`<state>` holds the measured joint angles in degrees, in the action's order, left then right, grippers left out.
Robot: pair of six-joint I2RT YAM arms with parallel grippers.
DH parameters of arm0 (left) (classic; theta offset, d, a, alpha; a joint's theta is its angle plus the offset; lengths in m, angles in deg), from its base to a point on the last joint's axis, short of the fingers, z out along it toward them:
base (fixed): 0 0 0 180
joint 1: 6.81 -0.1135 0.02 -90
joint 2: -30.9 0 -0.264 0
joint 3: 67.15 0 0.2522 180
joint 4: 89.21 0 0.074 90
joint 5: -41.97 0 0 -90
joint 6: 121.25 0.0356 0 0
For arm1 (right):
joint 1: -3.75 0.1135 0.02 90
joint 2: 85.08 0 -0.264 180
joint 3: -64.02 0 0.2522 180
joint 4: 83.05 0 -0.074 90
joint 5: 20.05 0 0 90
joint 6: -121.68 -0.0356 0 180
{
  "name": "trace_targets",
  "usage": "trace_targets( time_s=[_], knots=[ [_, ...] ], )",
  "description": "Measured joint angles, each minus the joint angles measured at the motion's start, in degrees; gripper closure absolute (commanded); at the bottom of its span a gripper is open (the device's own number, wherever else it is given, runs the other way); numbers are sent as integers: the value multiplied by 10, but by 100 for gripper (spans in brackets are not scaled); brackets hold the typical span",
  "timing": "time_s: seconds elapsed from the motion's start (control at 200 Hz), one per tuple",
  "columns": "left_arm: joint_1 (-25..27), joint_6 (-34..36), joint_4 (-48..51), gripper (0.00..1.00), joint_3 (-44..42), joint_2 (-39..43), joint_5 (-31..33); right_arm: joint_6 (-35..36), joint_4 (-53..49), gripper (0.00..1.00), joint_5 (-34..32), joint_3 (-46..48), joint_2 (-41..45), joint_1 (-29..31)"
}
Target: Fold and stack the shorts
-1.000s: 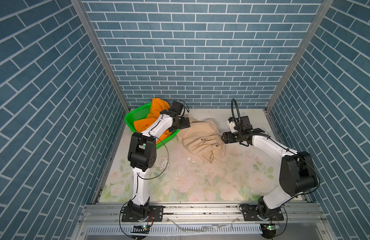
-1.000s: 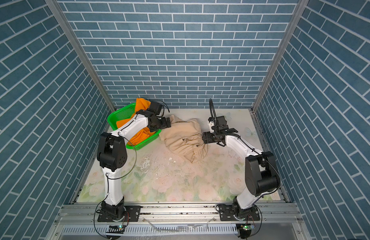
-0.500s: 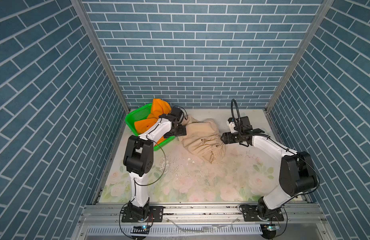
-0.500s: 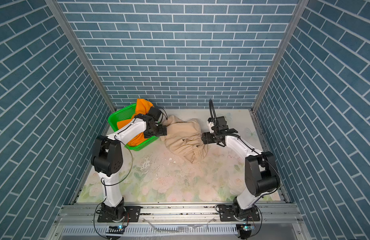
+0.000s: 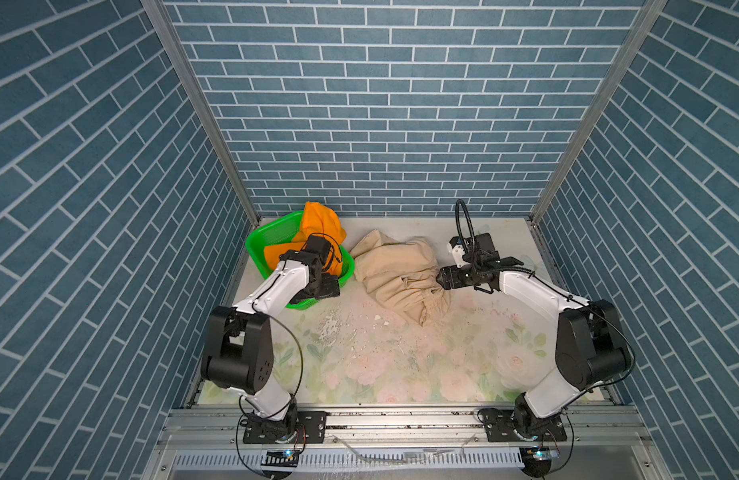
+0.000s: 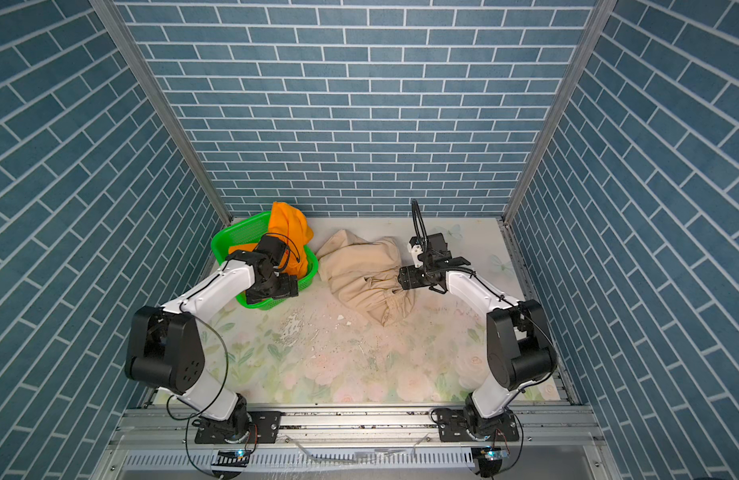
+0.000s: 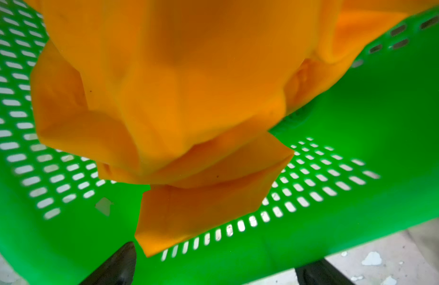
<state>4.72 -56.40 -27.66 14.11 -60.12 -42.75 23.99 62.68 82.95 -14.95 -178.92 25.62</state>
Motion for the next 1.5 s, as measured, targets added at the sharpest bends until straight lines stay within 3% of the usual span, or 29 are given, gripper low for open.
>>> trace_targets(
  time_s=[0.285, 0.56, 0.735, 0.95, 1.17, 1.295, 1.495],
  knots=[
    [-98, 26, -14, 0, -67, 59, -11, 0, 0, 20, 5, -11, -8, 15],
    [-111, 12, 3, 0, -38, 115, -100, 3, 5, 20, 33, -38, -19, 30],
    [-124, -1, 46, 0, -23, 163, -52, 5, 13, 20, 49, -47, -39, 39],
    [-188, -30, 42, 0, -65, 248, 15, 7, 13, 20, 57, -48, -52, 45],
    [-265, -40, -14, 1, -136, 246, 10, 17, 14, 20, 63, -48, -52, 48],
    [-282, -38, -46, 6, -147, 207, -3, 17, 16, 20, 65, -48, -52, 49],
    [-286, -19, -92, 29, -148, 138, -21, 17, 17, 20, 66, -48, -52, 49]
  ],
)
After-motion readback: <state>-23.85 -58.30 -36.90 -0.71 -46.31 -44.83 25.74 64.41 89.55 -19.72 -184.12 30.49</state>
